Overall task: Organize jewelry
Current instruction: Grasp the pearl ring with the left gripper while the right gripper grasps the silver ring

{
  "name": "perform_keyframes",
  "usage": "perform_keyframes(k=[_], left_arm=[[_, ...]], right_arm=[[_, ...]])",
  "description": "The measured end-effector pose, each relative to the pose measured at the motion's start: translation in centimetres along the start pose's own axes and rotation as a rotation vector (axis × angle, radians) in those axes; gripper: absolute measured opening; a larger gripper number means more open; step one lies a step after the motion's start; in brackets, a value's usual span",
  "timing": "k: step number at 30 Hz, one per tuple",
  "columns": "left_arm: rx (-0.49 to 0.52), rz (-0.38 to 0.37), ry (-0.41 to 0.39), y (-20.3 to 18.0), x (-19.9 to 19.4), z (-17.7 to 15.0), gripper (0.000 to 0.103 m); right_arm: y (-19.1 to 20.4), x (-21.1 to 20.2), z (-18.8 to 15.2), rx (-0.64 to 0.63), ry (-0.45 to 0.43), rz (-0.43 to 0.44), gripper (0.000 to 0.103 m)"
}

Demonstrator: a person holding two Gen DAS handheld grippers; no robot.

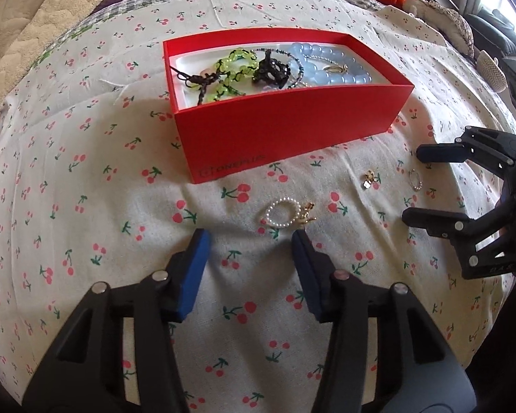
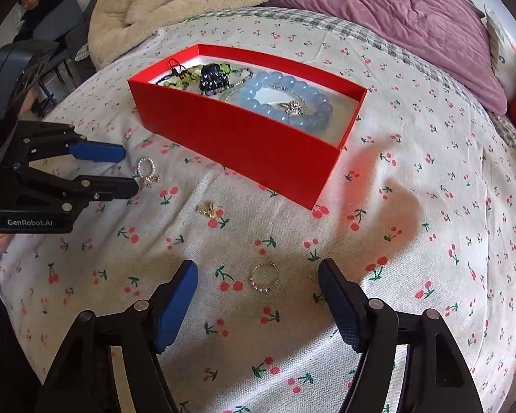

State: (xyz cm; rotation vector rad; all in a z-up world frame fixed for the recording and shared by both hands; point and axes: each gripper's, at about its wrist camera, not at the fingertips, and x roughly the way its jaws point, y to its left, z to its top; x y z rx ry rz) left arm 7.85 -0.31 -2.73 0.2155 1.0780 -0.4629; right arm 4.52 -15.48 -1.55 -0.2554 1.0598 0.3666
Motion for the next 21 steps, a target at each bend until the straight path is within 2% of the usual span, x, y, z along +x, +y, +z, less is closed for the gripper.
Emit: perform_keyframes(k=[9,12,17,21], left_arm=[[0.091,-0.014,-0.04,-0.5,0.5,0.6,0.052],[0.099,-0.023,-0.053,-0.5,0.4,0.4,0.05],[0.148,-0.043,-0.054,-1.3,0.2,0.1,0.034],[0.149,-0.074,-0.046,-1.5,0.2,0.0,0.02]], right_arm=[[-0.6,0.1,-1.2,-0.026,-0.045,0.014,0.07],[-0.6,0.0,-1.4,-0.041,-0.055,0.015,0.066],[-0.7,-0.2,-2.0,-0.062,-0.062,0.013,0.057],[-0.3,-0.3,-2.4,-0.09,-0.065,0.016,0.052]])
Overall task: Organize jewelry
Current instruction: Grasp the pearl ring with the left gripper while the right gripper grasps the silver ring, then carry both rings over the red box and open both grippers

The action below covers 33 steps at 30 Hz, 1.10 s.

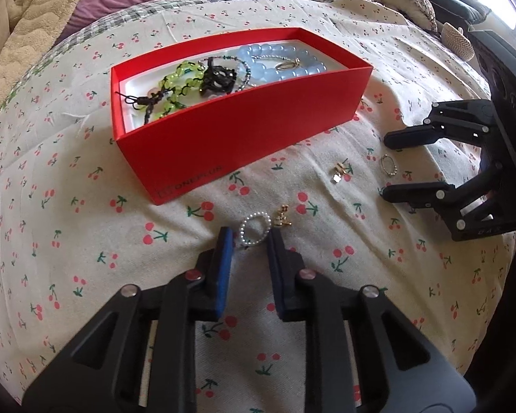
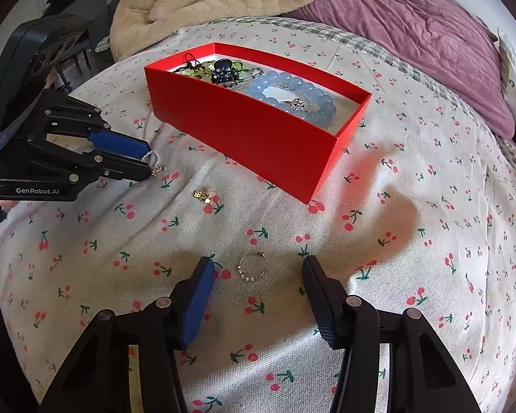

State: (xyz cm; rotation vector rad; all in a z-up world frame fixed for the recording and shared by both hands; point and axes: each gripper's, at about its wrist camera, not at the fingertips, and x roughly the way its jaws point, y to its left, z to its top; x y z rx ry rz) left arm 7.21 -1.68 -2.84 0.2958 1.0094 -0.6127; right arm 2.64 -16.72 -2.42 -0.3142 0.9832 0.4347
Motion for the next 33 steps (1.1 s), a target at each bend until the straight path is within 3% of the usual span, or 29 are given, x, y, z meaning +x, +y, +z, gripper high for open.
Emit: perform_keyframes(k=[3,6,12,33], left_arm=[[-0.012,-0.024,0.007,-0.1,0.0,-0.1,0.009],[-0.017,-0.022,0.008,-0.3,0.0,-0.2,0.005],[-0.049,-0.021,0.016,-0.3,-0.4,-0.4,0.003],[-0.272,0.002,0.053,0.8,-2.1,-1.6,0.003]], right_arm=[[0.1,0.1,0.1,-0.002,0.007,0.017,0.044],[0.2,0.2,0.3,-0.004,0.016,0.04,0.035],[0.1,0.1,0.3,0.002,0.026,0.057,0.028],[-0.5,0.2,0.6,0.053,0.039,0.065,0.025]])
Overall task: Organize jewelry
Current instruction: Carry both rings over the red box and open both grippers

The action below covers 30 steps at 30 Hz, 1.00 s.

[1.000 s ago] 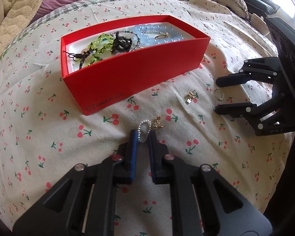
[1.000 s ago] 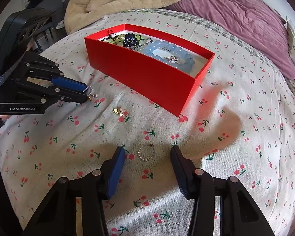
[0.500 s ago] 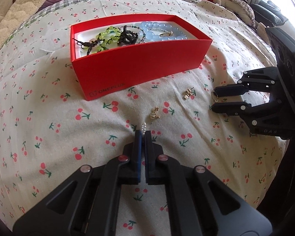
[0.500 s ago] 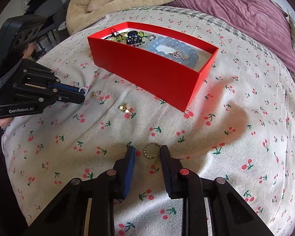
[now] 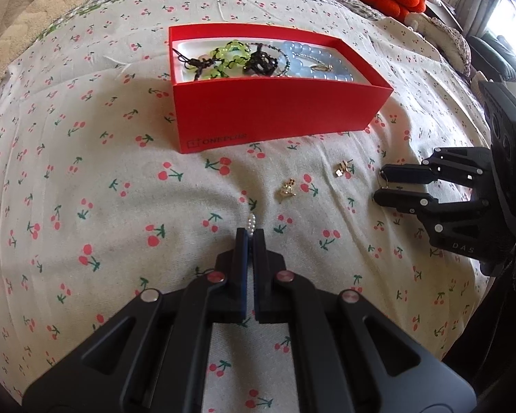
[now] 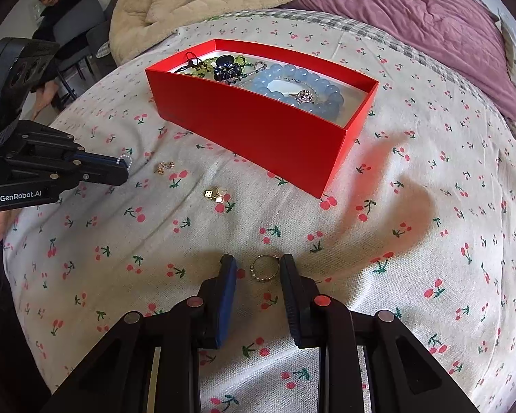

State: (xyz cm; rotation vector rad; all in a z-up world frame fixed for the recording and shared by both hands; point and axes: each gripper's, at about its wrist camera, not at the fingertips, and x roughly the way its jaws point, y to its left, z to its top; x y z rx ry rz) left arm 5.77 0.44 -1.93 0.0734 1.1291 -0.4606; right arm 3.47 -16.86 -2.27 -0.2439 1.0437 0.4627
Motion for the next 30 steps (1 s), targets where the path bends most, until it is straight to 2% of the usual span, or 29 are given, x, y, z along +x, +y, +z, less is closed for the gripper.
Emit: perform_keyframes(k=[3,6,8,17,24,26,28,30], left_arm=[[-0.024,0.001,0.005,0.3,-0.2,0.1,0.003],[-0.042,0.0,-0.002,0.6,-0.5,0.3,0.003],[-0.059,-0.004,-0.001,0.9,-0.7,0.3,0.003],[-0.105,-0.009,-0.014,2.1,-2.1,-0.2,0.003],[-0.096,-0.022,0.002,1.7,-2.0,-0.5,0.003],[-0.089,-0.027,0.003,1.3,-2.0,-0.5,0.003],[-0.078,-0.028,0.006,1.0,-1.9,-0.6,0.003],[-0.074,-0.028,0.01,0.8,-1.7,-0.6,0.003]], right_arm=[[0.0,0.0,0.2,0.011,0.007,-0.012,0.017],[-0.3,-0.2,0.4,0.027,0.009,-0.014,0.014],[-0.4,-0.4,0.5,0.034,0.006,-0.016,0.008],[-0.4,-1.2,0.3,0.04,0.009,0.007,0.009],[0.2,-1.3,-0.3,0.008,0.024,-0.015,0.02],[0.4,-1.1,-0.3,0.002,0.027,-0.012,0.028],[0.6,-1.0,-0.2,-0.005,0.02,-0.014,0.059],[0.9,-0.9,-0.2,-0.018,0.004,-0.032,0.06]])
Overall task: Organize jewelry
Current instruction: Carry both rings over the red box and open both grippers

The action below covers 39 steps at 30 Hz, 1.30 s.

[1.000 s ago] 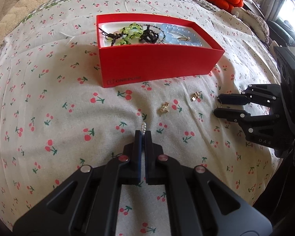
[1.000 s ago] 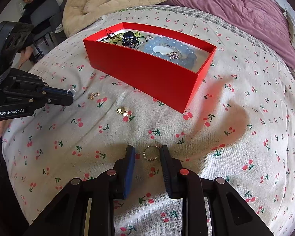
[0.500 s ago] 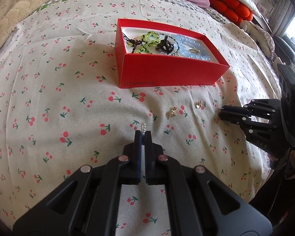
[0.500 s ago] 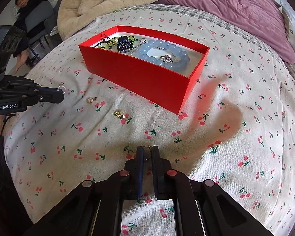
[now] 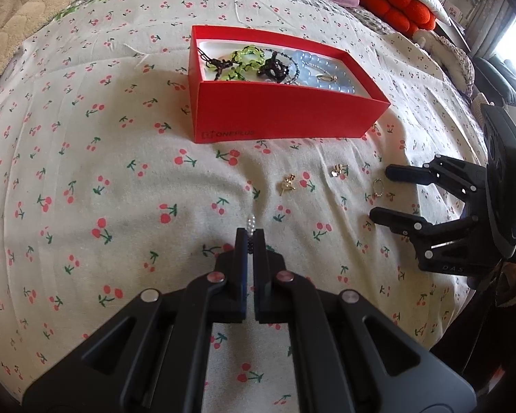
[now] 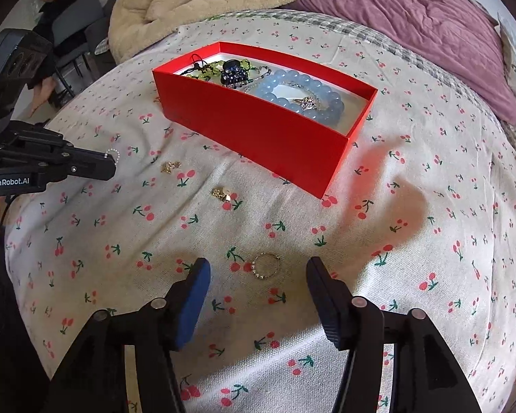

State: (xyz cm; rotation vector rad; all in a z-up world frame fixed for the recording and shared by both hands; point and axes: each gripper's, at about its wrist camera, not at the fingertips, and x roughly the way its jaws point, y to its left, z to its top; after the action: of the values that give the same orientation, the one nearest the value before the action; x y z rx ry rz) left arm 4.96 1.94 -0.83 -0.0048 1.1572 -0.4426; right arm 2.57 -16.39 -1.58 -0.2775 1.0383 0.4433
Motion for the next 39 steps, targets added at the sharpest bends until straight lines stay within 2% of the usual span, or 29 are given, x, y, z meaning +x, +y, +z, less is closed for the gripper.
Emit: perform_keyframes(k=[3,5,7,8,10,12,19,26,39], left_arm=[[0.001,0.001,0.006,-0.1,0.2,-0.1,0.003],[0.001,0.002,0.009,-0.2,0.3,-0.1,0.003],[0.002,0.0,0.011,-0.3,0.4,-0.1,0.003],[0.004,-0.001,0.012,-0.4,0.4,-0.1,0.003],[0.008,-0.004,0.013,-0.6,0.4,-0.1,0.003],[0.012,-0.005,0.013,-0.8,0.5,-0.1,0.003],[0.018,-0.009,0.004,-1.0,0.3,0.0,0.003],[0.011,-0.025,-0.026,-1.0,-0.8,0.6,0.003],[-0.035,-0.068,-0.127,-1.2,-3.6,4.0,0.003]], right_arm=[[0.4,0.8,0.0,-0.032,0.008,-0.014,0.059],[0.7,0.9,-0.1,-0.062,0.005,-0.012,0.055],[0.8,1.1,-0.1,-0.067,0.003,0.015,0.04],[0.7,1.2,0.0,-0.062,0.004,0.024,0.037],[0.5,1.3,0.0,-0.055,0.006,0.022,0.024],[0.5,1.2,-0.1,-0.057,0.008,0.022,0.019],[0.9,0.4,0.1,-0.079,0.001,-0.011,0.018],[0.7,-2.0,1.2,-0.052,-0.05,-0.01,0.018],[0.3,-6.0,5.4,0.013,-0.143,0.007,0.018]])
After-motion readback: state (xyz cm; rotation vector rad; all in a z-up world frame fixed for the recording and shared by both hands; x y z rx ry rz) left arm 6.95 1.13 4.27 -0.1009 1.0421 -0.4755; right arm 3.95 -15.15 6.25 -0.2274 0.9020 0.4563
